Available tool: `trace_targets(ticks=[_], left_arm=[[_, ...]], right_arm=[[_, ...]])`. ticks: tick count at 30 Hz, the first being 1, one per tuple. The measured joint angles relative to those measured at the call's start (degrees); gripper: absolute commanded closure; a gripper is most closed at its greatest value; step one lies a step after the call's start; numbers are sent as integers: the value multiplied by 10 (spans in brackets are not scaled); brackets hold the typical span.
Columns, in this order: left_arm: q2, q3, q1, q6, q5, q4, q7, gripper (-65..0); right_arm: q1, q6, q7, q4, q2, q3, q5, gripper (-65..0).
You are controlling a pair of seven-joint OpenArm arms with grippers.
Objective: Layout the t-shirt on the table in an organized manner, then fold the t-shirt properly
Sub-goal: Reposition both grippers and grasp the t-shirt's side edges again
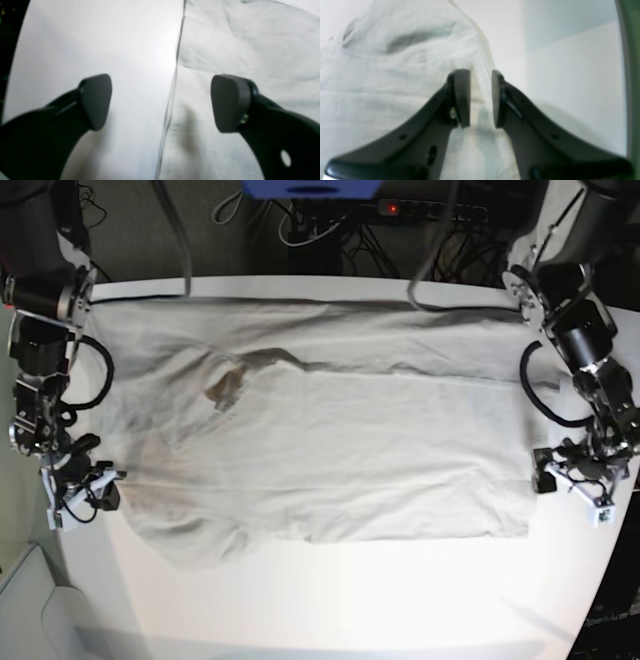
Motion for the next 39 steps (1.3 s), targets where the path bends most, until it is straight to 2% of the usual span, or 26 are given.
trace_targets(ticks=[7,12,18,32,33,35,39], left_arm=[[1,2,-19,0,2,-121,-73,-609],[1,3,-41,1,4,-176,-103,-609],[-2,3,-53,2,3,-213,-141,-609],[-7,3,-59,2,-9,-256,-188,-606],[-7,3,-59,2,-8,-257,-188,-595],[-7,3,-59,2,-7,-257,-188,-528],[-8,3,-55,2,-6,-257,-187,-285]], right_arm=[[-3,0,2,0,0,0,0,-163],[-18,0,2,1,5,0,0,-163],[-29,0,8,0,4,0,2,-163],[-35,0,6,0,5,0,0,-163],[-35,0,6,0,4,0,0,-163],[-35,0,6,0,5,0,0,-163],[-43,0,5,0,4,0,0,-163]])
